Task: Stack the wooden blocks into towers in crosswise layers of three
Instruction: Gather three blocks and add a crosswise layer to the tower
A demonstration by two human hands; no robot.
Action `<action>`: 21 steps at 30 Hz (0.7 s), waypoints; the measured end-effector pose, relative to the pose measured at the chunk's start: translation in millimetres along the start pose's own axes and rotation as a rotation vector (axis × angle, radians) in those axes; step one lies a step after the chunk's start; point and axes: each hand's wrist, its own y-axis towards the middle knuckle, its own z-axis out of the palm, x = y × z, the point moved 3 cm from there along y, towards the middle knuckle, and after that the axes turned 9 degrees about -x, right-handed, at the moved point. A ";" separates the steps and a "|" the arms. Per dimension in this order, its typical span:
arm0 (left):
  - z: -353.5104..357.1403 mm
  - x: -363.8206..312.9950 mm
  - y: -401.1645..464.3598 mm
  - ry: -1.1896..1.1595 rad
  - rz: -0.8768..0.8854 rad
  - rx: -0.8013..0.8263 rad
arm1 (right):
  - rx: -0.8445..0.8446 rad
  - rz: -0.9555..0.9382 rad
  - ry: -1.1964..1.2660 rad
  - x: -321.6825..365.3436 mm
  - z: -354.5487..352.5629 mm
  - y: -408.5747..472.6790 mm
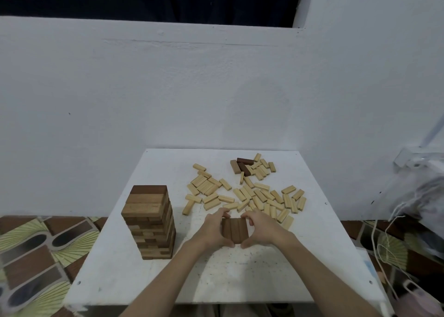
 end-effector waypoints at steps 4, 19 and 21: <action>-0.5 -1.2 0.8 -0.012 0.011 0.015 | 0.006 -0.002 -0.030 -3.5 1.1 3.7; 1.0 -2.6 0.6 -0.003 0.056 0.021 | -0.006 -0.082 -0.103 -4.2 2.3 5.2; 0.9 -2.8 0.6 -0.003 0.054 0.017 | -0.006 -0.083 -0.114 -4.1 1.8 4.9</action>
